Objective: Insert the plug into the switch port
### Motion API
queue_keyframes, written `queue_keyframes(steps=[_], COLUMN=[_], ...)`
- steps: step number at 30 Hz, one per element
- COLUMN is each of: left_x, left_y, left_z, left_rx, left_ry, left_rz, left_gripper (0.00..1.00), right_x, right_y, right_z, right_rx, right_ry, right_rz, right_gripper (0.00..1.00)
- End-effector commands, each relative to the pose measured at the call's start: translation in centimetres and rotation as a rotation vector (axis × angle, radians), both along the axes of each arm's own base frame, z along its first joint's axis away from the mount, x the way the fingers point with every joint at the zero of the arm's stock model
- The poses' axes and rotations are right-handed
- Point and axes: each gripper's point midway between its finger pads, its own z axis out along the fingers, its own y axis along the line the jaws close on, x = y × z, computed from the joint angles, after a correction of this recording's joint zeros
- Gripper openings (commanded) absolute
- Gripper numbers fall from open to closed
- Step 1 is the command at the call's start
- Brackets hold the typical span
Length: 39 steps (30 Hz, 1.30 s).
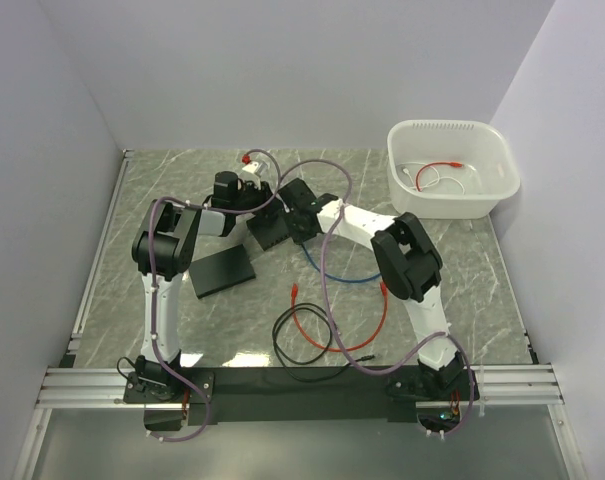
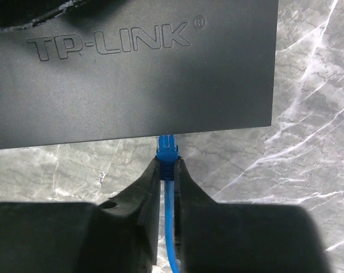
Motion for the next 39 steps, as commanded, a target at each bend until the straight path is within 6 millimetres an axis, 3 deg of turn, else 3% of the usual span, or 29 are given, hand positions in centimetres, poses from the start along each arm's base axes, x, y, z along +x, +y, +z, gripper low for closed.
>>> queue_keyframes(steps=[1,3,11,15,17,18,23,27,32,34,35,39], left_x=[-11.6,-11.6,-11.6,-11.6,-11.7,-11.6,-11.6,-11.7,-11.6,-11.6,-11.6,-11.6], left_y=[-4.1,-4.1,-4.0,-4.1,-4.1,-4.1,-4.1,-4.1,-4.1,-4.1,-4.1,-4.1], left_z=[-6.8,-6.7,-6.8,-6.7,-6.8,-6.8,-6.7,-6.8,-6.8,-6.8,-6.7,-6.9], left_rx=[-0.013,-0.014,-0.016,-0.018,-0.018,-0.02,-0.023,-0.022,-0.021,-0.021,-0.022,-0.022], left_ry=[0.427,0.426,0.429,0.429,0.433,0.43,0.431,0.434,0.432,0.431,0.43,0.436], left_rz=[-0.271,-0.27,-0.266,-0.27,-0.269,-0.271,-0.274,-0.274,-0.274,-0.274,-0.275,-0.276], left_gripper=[0.31,0.31,0.31,0.31,0.31,0.31,0.3,0.3,0.29,0.29,0.29,0.29], right_x=[10.5,10.1,8.1,7.0,6.2,6.0,4.6,3.6,2.1,1.0,0.5,-2.4], right_y=[6.4,6.1,4.0,2.9,2.2,2.0,0.8,0.5,-0.6,-1.2,-1.5,-2.2], right_z=[12.1,11.9,10.2,11.0,10.4,11.2,11.2,10.8,10.3,9.4,10.3,10.8], right_rx=[0.375,0.374,0.344,0.35,0.338,0.352,0.353,0.355,0.361,0.35,0.362,0.369], right_ry=[-0.459,-0.453,-0.425,-0.436,-0.427,-0.442,-0.434,-0.414,-0.4,-0.383,-0.398,-0.414], right_rz=[-0.041,-0.046,-0.072,-0.09,-0.099,-0.106,-0.116,-0.109,-0.133,-0.135,-0.136,-0.13], right_gripper=[0.2,0.31,0.47,0.53,0.54,0.54,0.54,0.6,0.58,0.56,0.54,0.54])
